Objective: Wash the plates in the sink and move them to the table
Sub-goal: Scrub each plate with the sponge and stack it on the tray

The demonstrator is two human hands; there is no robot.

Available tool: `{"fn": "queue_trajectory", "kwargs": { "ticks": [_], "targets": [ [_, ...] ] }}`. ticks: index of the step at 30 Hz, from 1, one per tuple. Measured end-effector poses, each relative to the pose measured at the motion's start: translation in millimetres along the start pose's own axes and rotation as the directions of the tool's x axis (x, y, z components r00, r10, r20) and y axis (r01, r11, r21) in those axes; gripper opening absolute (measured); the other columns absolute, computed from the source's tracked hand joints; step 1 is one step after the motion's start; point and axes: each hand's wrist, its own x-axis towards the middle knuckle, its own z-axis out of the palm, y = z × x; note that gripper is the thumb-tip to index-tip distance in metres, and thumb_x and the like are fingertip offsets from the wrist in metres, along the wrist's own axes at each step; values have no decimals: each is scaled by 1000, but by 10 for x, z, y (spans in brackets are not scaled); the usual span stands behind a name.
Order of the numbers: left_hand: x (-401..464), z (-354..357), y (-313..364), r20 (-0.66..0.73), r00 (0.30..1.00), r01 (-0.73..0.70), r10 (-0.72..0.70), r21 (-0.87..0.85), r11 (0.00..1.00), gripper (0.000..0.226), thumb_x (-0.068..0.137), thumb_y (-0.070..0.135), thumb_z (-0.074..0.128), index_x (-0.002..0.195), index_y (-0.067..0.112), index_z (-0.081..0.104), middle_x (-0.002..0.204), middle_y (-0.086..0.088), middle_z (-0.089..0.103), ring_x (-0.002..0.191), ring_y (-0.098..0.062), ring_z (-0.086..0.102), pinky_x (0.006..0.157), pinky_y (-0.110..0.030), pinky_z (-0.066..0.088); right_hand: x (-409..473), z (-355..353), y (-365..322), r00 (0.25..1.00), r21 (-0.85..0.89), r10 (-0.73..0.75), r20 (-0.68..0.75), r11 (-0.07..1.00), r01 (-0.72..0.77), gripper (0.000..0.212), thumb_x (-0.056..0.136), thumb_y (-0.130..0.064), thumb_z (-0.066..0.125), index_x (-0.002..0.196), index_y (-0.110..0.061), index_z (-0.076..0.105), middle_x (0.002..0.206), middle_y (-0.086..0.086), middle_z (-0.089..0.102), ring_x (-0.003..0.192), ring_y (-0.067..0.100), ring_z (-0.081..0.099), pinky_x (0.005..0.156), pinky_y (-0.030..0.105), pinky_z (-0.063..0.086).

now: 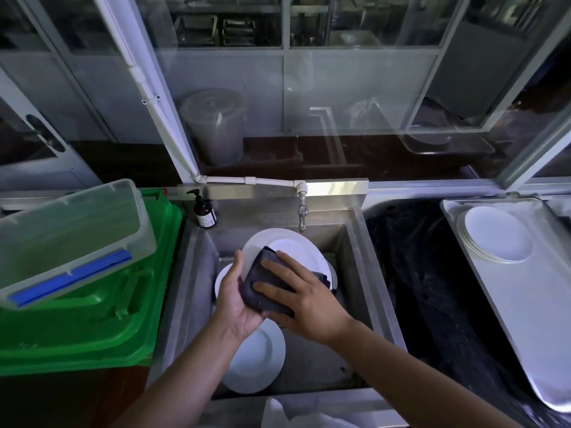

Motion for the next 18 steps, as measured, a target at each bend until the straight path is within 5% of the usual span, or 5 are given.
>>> {"fn": "queue_trajectory", "kwargs": {
  "ticks": [5, 9, 12, 14, 18],
  "targets": [
    [-10, 1, 65, 77, 995, 62, -59, -33, 998, 72, 102, 54, 43, 135, -8, 59, 143, -31, 54, 129, -44, 58, 102, -63, 49, -130, -164, 180, 993, 7, -119, 7, 993, 119, 42, 96, -40, 71, 133, -20, 67, 155, 10, 44, 149, 38, 32, 114, 52, 39],
    [31, -48, 67, 92, 996, 18, -14, -39, 999, 79, 101, 59, 48, 156, 3, 36, 160, -23, 37, 147, -41, 36, 123, -60, 18, -275, -159, 365, 975, 126, 185, -120, 977, -170, 45, 97, -37, 68, 136, -15, 64, 156, 6, 43, 148, 30, 35, 116, 50, 38],
    [29, -69, 17, 45, 999, -9, 9, 9, 1000, 71, 103, 55, 45, 153, 5, 40, 153, -23, 47, 141, -41, 45, 122, -60, 23, -202, -127, 317, 699, 367, 708, -96, 678, -637, 46, 98, -47, 58, 141, -31, 58, 156, -13, 41, 143, 6, 39, 116, 37, 37],
    [-7, -23, -29, -2, 1000, -8, 8, 62, 998, 66, 104, 53, 42, 148, 5, 48, 147, -22, 55, 135, -40, 53, 117, -59, 34, -58, -141, 321, 540, 416, 842, -2, 492, -765, 43, 99, -51, 53, 141, -40, 55, 151, -16, 44, 138, 5, 42, 113, 35, 39],
    [-70, 65, -109, -14, 1000, 4, -1, 163, 987, 59, 104, 48, 41, 142, 5, 54, 140, -21, 61, 127, -38, 61, 105, -54, 49, 207, -194, 327, 469, 349, 883, -24, 447, -824, 41, 101, -49, 48, 140, -39, 53, 144, -13, 50, 129, 14, 49, 94, 32, 39]
  ]
}}
